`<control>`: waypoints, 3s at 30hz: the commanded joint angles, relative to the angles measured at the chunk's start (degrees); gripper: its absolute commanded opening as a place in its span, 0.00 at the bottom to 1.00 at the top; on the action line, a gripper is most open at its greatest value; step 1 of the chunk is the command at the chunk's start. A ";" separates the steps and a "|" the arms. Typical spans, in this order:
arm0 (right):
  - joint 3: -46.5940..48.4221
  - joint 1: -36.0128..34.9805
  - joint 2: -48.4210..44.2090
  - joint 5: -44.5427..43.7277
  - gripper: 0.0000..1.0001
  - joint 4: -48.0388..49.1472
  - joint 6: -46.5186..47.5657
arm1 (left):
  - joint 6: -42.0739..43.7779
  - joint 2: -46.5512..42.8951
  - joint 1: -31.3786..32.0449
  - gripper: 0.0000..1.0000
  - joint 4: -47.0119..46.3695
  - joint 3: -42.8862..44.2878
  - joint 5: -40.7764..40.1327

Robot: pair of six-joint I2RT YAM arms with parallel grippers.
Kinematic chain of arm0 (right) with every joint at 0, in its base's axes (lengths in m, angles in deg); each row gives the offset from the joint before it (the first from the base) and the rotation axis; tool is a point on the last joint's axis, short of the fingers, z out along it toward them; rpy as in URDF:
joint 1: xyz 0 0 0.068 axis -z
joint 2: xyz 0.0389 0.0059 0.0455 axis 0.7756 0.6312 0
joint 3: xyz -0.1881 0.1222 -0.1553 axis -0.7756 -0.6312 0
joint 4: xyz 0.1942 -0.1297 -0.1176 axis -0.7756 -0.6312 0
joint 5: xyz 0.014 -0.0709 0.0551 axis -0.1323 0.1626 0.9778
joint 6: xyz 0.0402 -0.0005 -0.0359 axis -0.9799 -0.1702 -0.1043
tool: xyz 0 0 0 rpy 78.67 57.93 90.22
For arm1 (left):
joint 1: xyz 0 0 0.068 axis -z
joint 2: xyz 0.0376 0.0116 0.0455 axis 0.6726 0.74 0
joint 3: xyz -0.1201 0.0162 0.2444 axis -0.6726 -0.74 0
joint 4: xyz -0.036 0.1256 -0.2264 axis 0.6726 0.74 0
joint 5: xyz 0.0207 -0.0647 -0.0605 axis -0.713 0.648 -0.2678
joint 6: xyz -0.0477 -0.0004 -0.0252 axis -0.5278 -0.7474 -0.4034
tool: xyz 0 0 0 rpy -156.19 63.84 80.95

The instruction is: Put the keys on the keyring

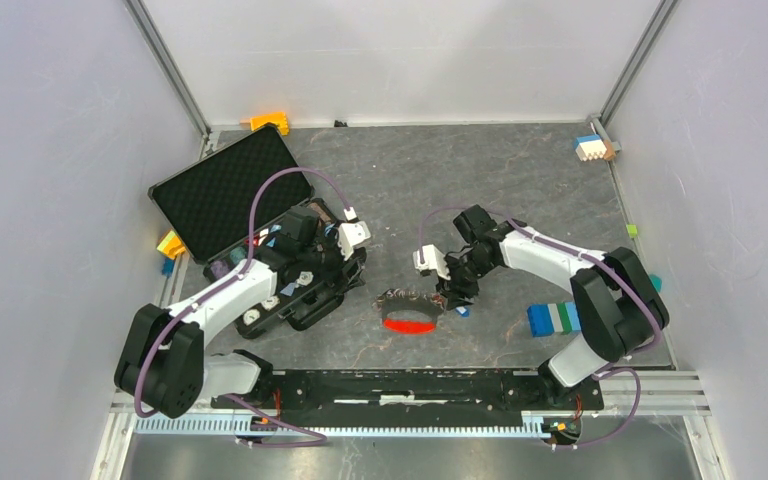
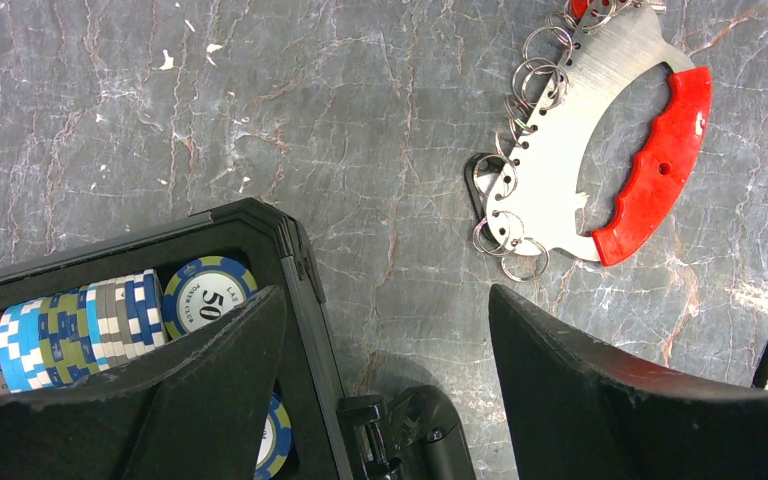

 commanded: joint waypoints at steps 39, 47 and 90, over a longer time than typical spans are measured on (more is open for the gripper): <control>2.02 -1.31 3.53 -0.57 0.24 3.86 1.51 | 1.11 -0.66 -0.30 0.81 -0.72 1.30 1.55; 3.06 -1.31 2.46 -0.66 0.10 3.51 1.72 | 1.02 -0.21 -0.27 0.81 -0.67 1.35 1.80; -1.23 -5.30 0.51 -7.59 0.45 10.60 -0.47 | -0.47 2.15 -0.36 0.82 -1.92 1.98 2.75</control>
